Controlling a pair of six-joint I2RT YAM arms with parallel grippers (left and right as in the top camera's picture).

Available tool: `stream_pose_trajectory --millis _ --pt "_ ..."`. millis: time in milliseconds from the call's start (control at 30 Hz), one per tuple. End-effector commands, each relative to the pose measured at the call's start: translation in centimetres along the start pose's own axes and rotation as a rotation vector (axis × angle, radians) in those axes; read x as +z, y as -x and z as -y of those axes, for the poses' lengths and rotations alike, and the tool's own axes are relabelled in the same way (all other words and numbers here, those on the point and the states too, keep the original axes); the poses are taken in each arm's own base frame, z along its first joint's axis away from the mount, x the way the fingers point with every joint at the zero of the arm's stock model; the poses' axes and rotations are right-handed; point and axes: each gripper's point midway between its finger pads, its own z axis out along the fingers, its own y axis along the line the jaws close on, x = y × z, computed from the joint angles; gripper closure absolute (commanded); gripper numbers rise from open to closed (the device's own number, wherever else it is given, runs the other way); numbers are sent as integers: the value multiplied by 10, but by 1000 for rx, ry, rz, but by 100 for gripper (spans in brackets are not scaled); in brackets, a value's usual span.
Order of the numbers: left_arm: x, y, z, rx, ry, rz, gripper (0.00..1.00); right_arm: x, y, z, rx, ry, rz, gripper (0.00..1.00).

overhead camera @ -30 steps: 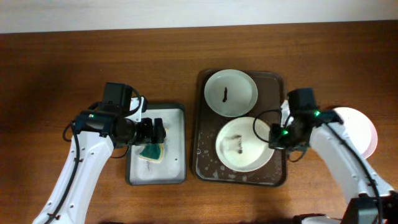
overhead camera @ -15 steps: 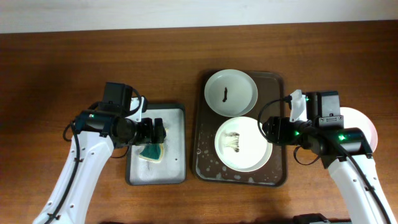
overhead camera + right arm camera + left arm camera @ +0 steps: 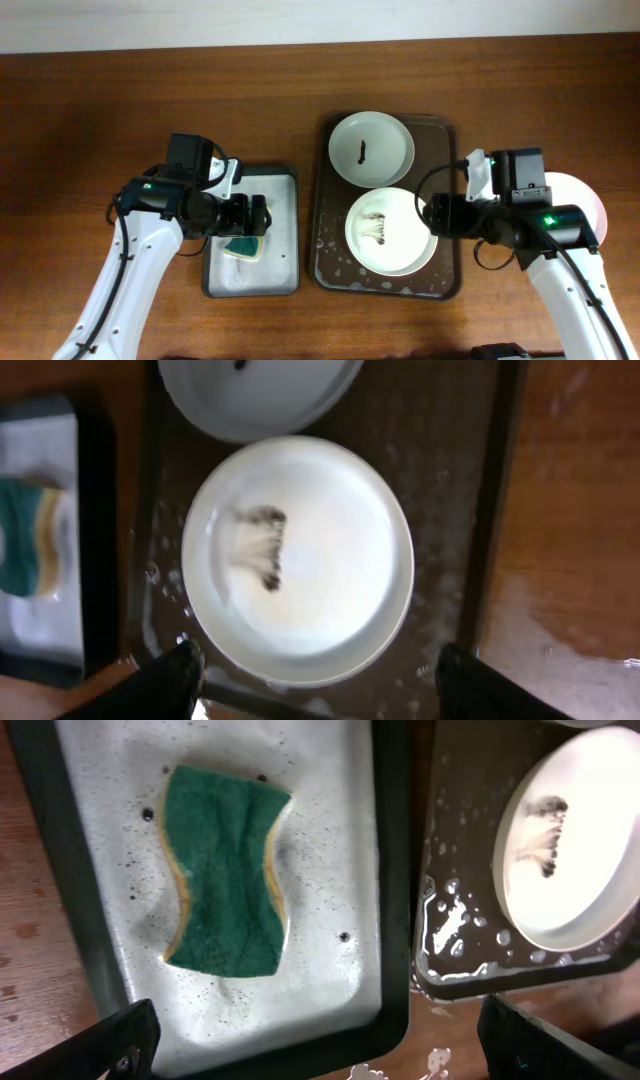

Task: Clean dirty plates on tray and stack at the side
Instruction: 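Grasp green sponge with left gripper and lift from small tray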

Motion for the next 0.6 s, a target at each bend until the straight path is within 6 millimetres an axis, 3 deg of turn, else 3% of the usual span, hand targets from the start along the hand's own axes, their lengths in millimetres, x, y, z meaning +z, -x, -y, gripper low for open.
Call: stream_pose_trajectory --millis 0,100,233,400,433,500,533,567 --pt "-2 0 -2 27 12 9 2 -2 -18 3 -32 -19 -76 27" --pt "40 -9 -33 -35 228 26 21 -2 -21 3 -29 -21 -89 27" --pt "100 -19 -49 -83 240 -11 65 -2 -22 3 -28 -21 -91 27" --pt "135 -50 -65 -112 285 -186 100 -2 -22 3 -27 -21 -92 30" --pt "135 -50 -64 -113 278 -194 100 -2 -22 4 -27 -21 -94 30" --pt "112 -30 -47 -116 242 -183 100 -2 -24 4 -25 -22 -100 31" --pt "93 -14 -39 -111 237 -158 83 -2 -24 4 -25 -22 -102 31" --pt "74 0 -33 -109 237 -127 59 -2 -25 4 -24 -23 -106 31"
